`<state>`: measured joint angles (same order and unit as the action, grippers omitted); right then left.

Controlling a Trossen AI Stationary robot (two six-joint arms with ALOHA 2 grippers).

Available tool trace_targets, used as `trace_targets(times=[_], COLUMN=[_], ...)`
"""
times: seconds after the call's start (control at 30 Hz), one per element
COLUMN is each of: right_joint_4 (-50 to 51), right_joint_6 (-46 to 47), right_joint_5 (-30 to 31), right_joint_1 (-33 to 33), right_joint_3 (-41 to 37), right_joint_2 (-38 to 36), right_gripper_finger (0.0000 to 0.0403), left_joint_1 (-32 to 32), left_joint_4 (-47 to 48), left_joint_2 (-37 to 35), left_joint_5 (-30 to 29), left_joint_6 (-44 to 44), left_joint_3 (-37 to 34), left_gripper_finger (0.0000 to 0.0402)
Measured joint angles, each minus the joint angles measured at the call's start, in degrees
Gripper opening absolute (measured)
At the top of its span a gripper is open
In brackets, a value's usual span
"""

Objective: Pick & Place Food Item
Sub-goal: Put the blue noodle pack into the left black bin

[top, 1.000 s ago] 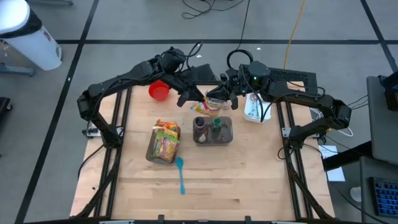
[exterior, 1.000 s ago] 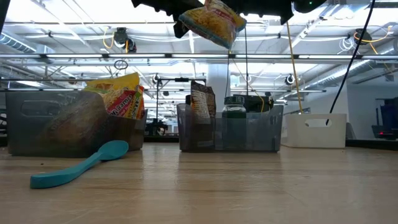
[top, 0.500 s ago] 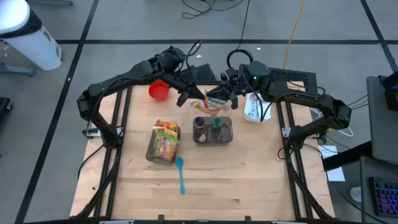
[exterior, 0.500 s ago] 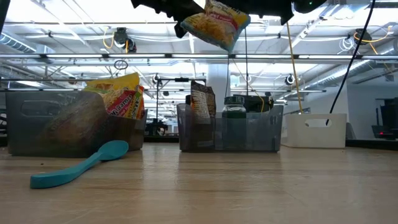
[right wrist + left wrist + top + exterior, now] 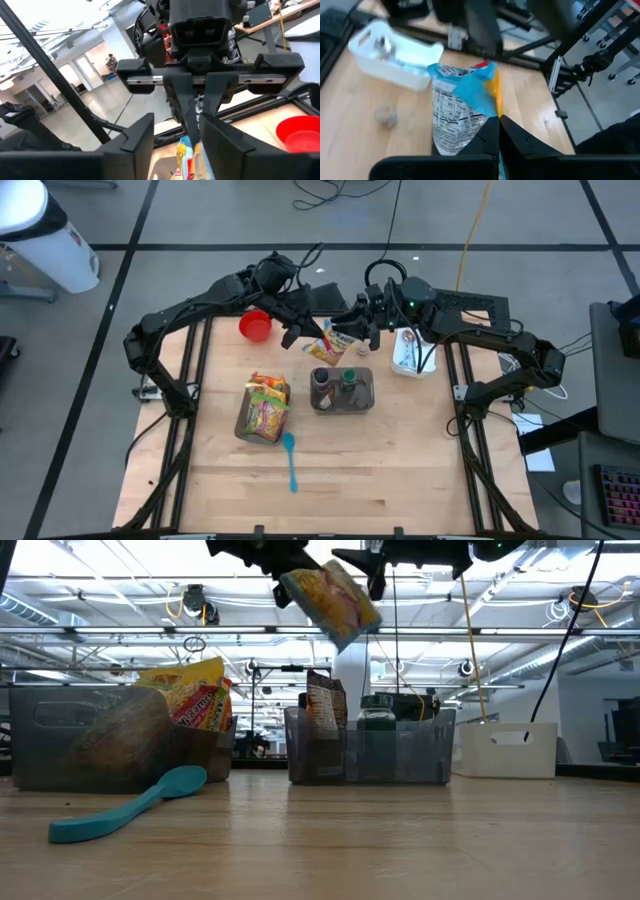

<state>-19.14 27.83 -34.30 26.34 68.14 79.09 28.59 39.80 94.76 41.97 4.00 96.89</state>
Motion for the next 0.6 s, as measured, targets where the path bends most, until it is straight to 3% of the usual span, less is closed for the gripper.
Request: trace_targets(times=[0.1,0.27,0.6], right_joint_4=[0.2,0.9,1.1], right_joint_6=[0.0,0.0,0.0], right_joint_5=[0.0,0.0,-0.2], right_joint_1=[0.7,1.8,2.2], right_joint_3=[0.0,0.0,0.0], right_joint_2=[0.0,0.0,0.0], right_gripper_finger=[0.0175,0.0195,0.0193], left_joint_1=[1.1,1.3,-2.3], left_joint_4=[6.5,23.0,50.4], left_joint_2=[-0.5,-0.7,-0.9], left_joint_5=[-0.9,-8.2,-17.1], left_joint_6=[1.9,8.3,12.2], left_joint_3=[1.5,10.5,24.3], left_gripper_finger=[0.0002,0.0001,0.0001])
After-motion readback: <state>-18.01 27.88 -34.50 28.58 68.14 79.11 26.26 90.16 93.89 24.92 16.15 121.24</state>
